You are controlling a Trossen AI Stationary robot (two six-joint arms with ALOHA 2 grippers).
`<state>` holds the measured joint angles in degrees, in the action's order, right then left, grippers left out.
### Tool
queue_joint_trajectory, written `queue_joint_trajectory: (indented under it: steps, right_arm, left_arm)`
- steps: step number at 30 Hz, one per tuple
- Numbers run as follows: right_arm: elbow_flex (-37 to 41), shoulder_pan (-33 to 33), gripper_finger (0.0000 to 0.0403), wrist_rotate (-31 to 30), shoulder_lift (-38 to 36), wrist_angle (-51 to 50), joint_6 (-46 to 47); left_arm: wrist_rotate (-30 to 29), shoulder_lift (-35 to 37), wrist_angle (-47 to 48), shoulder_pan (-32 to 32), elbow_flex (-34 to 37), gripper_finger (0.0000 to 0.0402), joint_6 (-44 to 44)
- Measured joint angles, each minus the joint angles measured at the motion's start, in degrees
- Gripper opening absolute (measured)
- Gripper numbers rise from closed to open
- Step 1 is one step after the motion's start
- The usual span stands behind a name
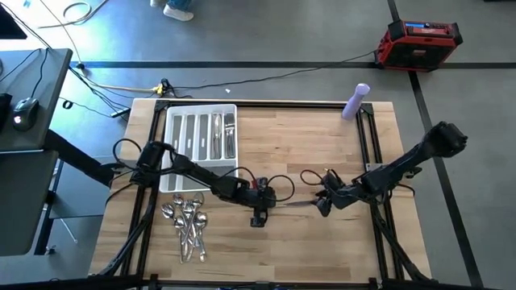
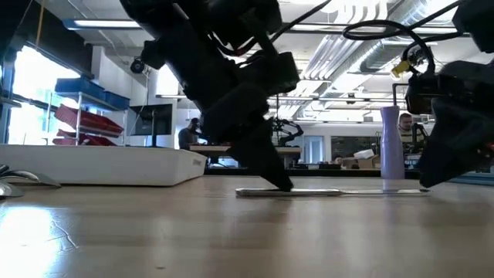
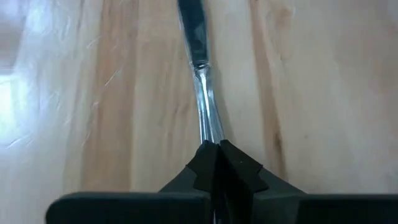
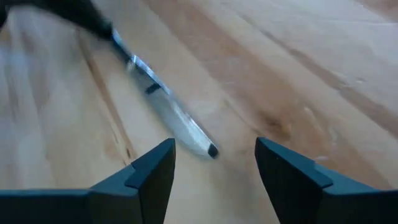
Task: Sort silverware
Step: Put the knife in the silverware tray
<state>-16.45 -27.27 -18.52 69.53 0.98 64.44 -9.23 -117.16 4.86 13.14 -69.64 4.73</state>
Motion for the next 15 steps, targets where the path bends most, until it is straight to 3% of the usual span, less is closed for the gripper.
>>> queue_joint_trajectory:
  steps: [7, 15]
  right_arm:
    - [-0.1, 0.1, 0.0204, 0.7, 2.6, 2.6, -1.5]
    - [-0.2, 2.6, 0.0204, 6.8, 9.0, 14.9, -5.0]
  left_arm:
    - [0.1, 5.9, -2.2, 2.9, -0.2, 0.0015, -3.9]
    - [0.2, -0.2, -13.2, 2.6, -0.1, 0.0001, -8.2]
